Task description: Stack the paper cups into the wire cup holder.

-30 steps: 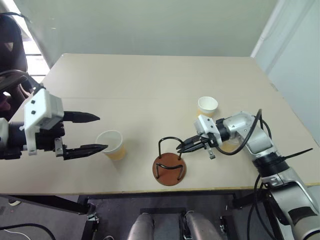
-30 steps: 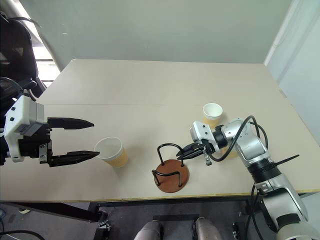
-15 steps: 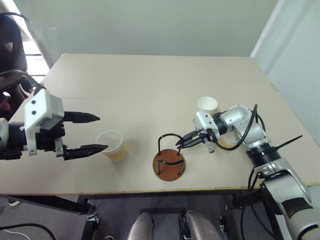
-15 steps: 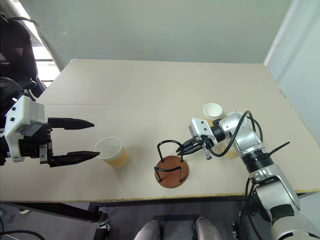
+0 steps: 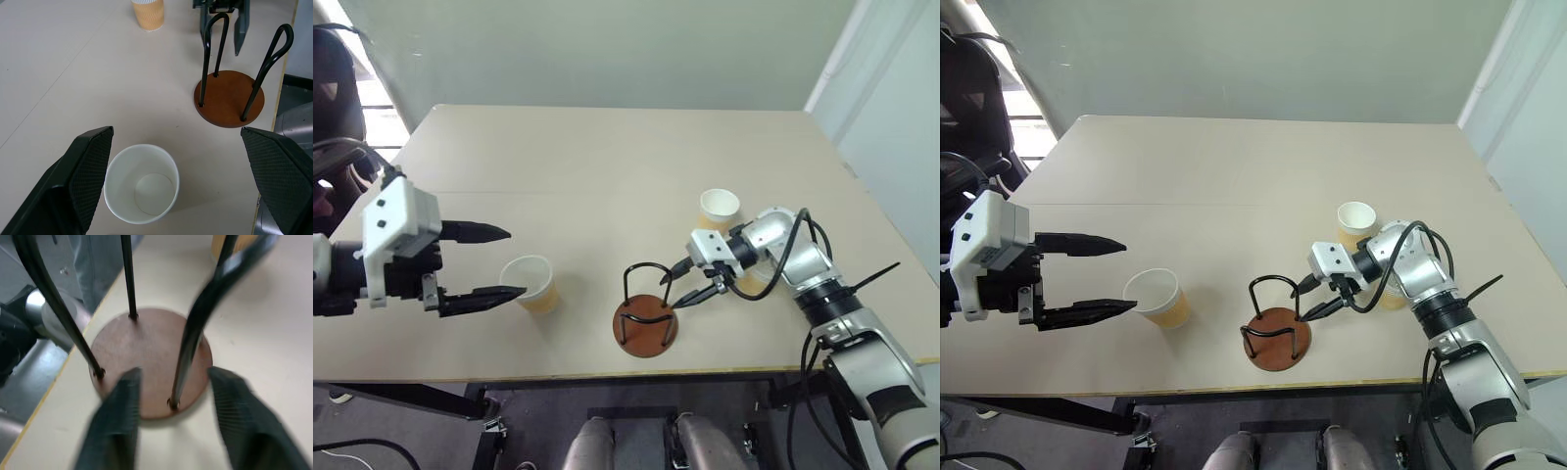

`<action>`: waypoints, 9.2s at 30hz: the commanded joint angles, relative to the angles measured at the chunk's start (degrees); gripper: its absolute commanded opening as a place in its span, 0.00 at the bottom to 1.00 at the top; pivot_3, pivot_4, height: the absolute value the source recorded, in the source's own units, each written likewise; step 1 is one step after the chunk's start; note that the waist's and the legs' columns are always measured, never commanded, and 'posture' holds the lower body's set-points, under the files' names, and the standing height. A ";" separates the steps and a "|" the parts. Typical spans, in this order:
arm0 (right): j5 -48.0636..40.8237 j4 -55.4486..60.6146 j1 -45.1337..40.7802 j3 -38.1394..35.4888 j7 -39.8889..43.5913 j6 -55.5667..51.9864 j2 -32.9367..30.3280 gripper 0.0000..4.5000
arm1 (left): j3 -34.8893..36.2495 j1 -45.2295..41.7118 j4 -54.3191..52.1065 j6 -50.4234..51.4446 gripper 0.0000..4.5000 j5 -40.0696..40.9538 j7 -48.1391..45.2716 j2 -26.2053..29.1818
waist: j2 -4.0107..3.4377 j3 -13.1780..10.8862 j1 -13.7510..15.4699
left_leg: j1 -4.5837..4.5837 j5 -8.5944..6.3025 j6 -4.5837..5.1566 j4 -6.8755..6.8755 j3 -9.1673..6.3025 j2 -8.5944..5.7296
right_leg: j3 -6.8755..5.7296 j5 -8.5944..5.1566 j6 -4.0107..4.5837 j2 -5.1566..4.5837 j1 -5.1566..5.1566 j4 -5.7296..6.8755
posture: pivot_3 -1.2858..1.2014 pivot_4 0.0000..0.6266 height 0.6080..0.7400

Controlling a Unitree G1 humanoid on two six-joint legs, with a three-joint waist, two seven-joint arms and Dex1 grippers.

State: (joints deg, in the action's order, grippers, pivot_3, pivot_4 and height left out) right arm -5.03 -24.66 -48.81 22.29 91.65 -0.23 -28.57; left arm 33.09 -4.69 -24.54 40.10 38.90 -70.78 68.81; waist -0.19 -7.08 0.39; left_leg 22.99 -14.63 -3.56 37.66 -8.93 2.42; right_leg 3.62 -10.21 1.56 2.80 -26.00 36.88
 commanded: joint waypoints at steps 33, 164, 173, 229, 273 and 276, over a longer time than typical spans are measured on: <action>-1.94 28.37 16.30 -15.66 -9.90 -15.04 -35.38 1.00 | -13.25 -13.04 5.34 -6.47 1.00 4.77 -9.16 -0.62 | 0.09 -0.14 -0.15 | -0.50 -0.19 0.26 0.45 1.09 0.16 | 1.17 0.03 -1.03 0.40 0.46 -0.11 | 0.52 0.24 1.00; -38.82 36.23 8.28 -33.95 -12.00 -35.47 -25.53 0.99 | -29.89 -7.54 9.74 -16.55 1.00 -22.59 -4.55 4.83 | 0.14 -0.11 -0.22 | -0.65 -0.89 0.64 0.44 1.54 0.50 | 1.42 -0.40 -0.24 0.91 0.28 -0.04 | 0.52 0.24 1.00; -37.00 36.97 10.24 -33.08 -12.23 -34.01 -26.46 1.00 | -33.10 -10.07 9.40 -16.88 0.40 -23.69 -4.90 3.96 | 0.14 -0.10 -0.20 | -0.65 -0.89 0.65 0.47 1.54 0.40 | 1.41 -0.39 -0.32 0.92 0.30 -0.04 | 0.52 0.24 1.00; -51.29 53.30 29.33 -54.49 -24.78 -39.26 -35.01 1.00 | -89.22 -76.83 30.32 -48.11 0.01 11.15 -21.72 -10.45 | 0.11 -0.14 1.19 | 0.26 -1.67 2.20 2.33 2.03 -0.48 | 2.82 0.03 -3.34 0.33 0.67 -0.99 | 0.52 0.24 1.00; -47.52 53.56 52.26 -75.49 -15.83 -42.30 -36.75 1.00 | -92.70 -77.55 36.21 -55.90 0.01 4.10 -21.72 -15.71 | 0.00 -0.22 1.15 | 0.04 -2.01 2.81 2.52 3.11 -0.69 | 3.08 -0.34 -3.16 -0.11 0.87 -1.02 | 0.52 0.24 1.00; -47.78 53.79 51.89 -75.07 -16.66 -42.34 -36.73 1.00 | -91.97 -77.37 37.27 -56.39 0.01 2.82 -21.72 -16.98 | 0.01 -0.22 1.17 | 0.05 -2.02 2.82 2.52 3.11 -0.68 | 3.08 -0.34 -3.18 -0.10 0.87 -1.02 | 0.52 0.24 1.00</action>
State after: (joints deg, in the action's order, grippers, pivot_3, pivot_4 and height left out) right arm -51.67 28.04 3.81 -52.54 75.70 -42.90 -65.30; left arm -61.09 -81.13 12.26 -15.14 42.34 -90.25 51.96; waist -0.19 -7.29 1.56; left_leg 23.03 -16.66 -0.72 40.18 -5.82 1.73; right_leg 6.70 -10.55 -1.63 2.70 -25.13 35.86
